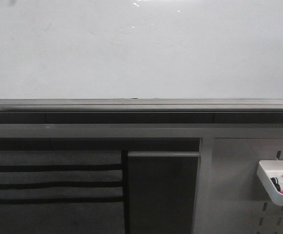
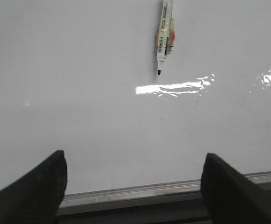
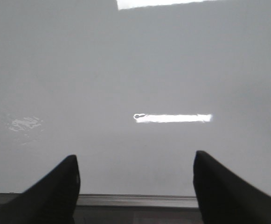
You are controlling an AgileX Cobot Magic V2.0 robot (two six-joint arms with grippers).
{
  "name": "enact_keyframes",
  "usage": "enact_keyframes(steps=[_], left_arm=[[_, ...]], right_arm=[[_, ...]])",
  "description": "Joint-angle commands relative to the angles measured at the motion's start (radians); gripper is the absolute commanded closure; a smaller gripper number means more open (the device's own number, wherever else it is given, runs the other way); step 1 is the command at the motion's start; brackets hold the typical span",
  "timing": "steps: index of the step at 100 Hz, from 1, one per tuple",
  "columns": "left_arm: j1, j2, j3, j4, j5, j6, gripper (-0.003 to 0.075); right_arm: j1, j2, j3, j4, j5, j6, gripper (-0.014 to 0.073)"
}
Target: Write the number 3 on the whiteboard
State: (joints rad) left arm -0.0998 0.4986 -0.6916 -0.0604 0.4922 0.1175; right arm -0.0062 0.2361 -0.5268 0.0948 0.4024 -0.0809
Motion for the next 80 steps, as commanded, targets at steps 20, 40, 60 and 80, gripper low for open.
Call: enact_keyframes(steps=[20, 40, 60, 80], left_arm=[[0.002, 0.283, -0.187, -0.129, -0.103, 0.108, 0.0174], [-0.014, 0.481, -0.289, -0.129, -0.137, 0.149, 0.0174], [-0.077, 0.647, -0.389, -0.127, -0.215, 0.15, 0.0174], [-0.106, 0.802, -0.496, -0.103, -0.251, 0.15, 0.0209]], right_arm=[[0.0, 0.022, -0.034, -0.009, -0.077, -0.004, 0.0129], [0.0, 0.022, -0.034, -0.009, -0.077, -0.004, 0.013], [0.0, 0.022, -0.034, -0.009, -0.077, -0.004, 0.013], [0.0, 0.022, -0.034, -0.009, -0.077, -0.004, 0.013]])
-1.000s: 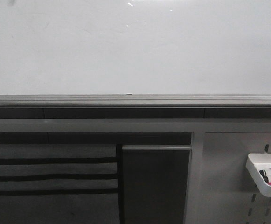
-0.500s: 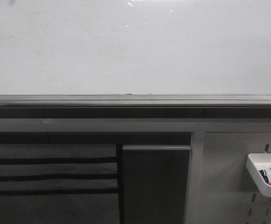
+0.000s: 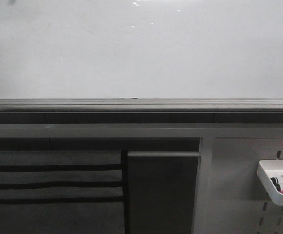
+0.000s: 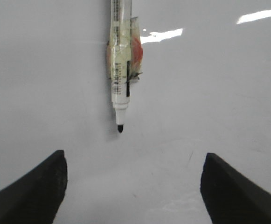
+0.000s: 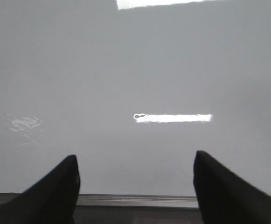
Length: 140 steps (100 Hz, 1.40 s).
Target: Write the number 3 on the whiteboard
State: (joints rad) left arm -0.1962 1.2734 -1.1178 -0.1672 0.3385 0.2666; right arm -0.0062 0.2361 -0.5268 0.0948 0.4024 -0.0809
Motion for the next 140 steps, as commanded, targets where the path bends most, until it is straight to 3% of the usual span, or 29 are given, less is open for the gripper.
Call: enact_keyframes(steps=[1, 29, 67, 105, 140], left_arm=[[-0.01, 0.032, -0.077, 0.004, -0.1, 0.001, 0.0211], [-0.01, 0.167, -0.176, 0.006, -0.18, 0.001, 0.0281], [-0.01, 0.233, -0.201, 0.03, -0.203, 0.001, 0.0299], [-0.01, 0.242, -0.201, 0.087, -0.225, 0.001, 0.0561], [-0.013, 0.261, -0.201, 0.087, -0.222, 0.001, 0.067]], right_arm=[[0.0, 0.022, -0.034, -0.009, -0.077, -0.004, 0.013], [0.0, 0.022, -0.034, -0.009, -0.076, -0.004, 0.013], [0.0, 0.022, -0.034, -0.009, -0.076, -0.004, 0.013], [0.0, 0.022, -0.034, -0.009, -0.076, -0.004, 0.013], [0.0, 0.022, -0.034, -0.009, -0.076, -0.004, 0.013]])
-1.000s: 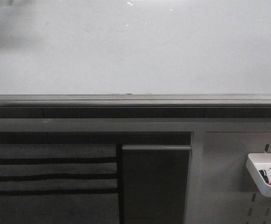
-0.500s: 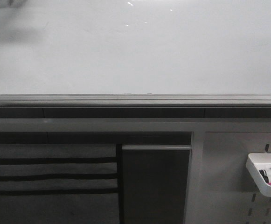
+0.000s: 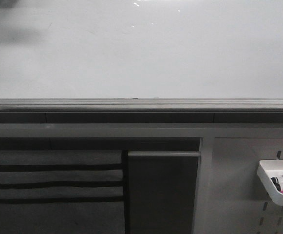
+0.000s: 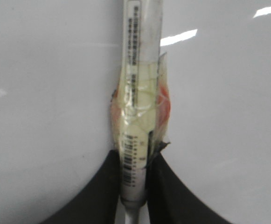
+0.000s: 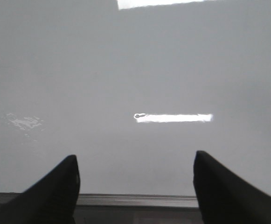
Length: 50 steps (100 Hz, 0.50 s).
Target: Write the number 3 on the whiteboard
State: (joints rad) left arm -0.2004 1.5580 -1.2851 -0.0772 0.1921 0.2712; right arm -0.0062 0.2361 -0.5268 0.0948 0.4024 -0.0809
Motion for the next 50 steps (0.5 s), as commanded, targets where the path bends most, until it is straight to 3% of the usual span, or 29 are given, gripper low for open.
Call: enact_keyframes(steps=[1, 28, 50], left_arm=[[-0.009, -0.024, -0.034, -0.003, -0.076, -0.004, 0.0671], [-0.009, -0.063, -0.034, -0.014, -0.014, -0.004, 0.0721], [-0.043, -0.211, -0.042, -0.044, 0.304, -0.004, 0.0733]], right_arm=[[0.0, 0.022, -0.034, -0.009, -0.076, -0.004, 0.013], [0.0, 0.022, -0.034, -0.007, -0.054, -0.004, 0.013], [0.0, 0.022, -0.034, 0.114, 0.113, -0.004, 0.013]])
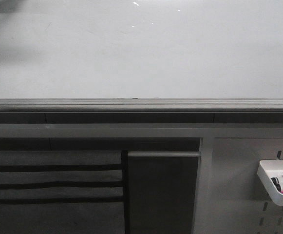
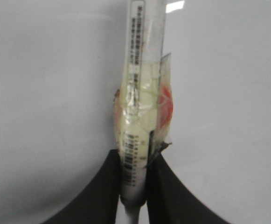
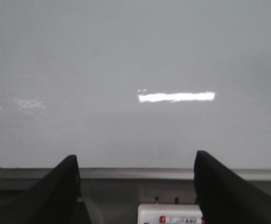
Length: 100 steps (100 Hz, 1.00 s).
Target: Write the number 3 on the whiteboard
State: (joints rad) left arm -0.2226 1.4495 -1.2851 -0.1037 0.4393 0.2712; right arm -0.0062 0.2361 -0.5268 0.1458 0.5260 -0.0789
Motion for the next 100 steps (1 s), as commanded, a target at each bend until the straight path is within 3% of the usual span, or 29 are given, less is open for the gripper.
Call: enact_keyframes(steps=[1, 23, 37, 58, 80, 100], left_arm=[[-0.023, -0.115, -0.042, -0.017, 0.066, -0.004, 0.0733], [-0.11, -0.295, -0.042, -0.041, 0.375, -0.004, 0.0733], [-0.207, -0.368, -0.037, -0.05, 0.497, -0.004, 0.0733], [-0.379, -0.392, 0.071, -0.073, 0.529, 0.071, 0.0733], [-0.577, -0.349, 0.158, -0.073, 0.529, 0.101, 0.0733], [-0.688, -0.287, 0.156, -0.065, 0.506, 0.105, 0.0733]], right_arm=[[0.0, 0.022, -0.036, 0.068, -0.006, -0.006, 0.013], [0.004, 0.057, -0.114, 0.127, 0.155, -0.018, 0.013], [0.019, 0.128, -0.181, 0.291, 0.253, -0.212, 0.0151], [0.029, 0.297, -0.271, 0.58, 0.44, -0.59, 0.0217], [0.056, 0.498, -0.388, 0.706, 0.648, -0.827, 0.0221], [0.211, 0.653, -0.455, 0.724, 0.681, -0.998, 0.0221]])
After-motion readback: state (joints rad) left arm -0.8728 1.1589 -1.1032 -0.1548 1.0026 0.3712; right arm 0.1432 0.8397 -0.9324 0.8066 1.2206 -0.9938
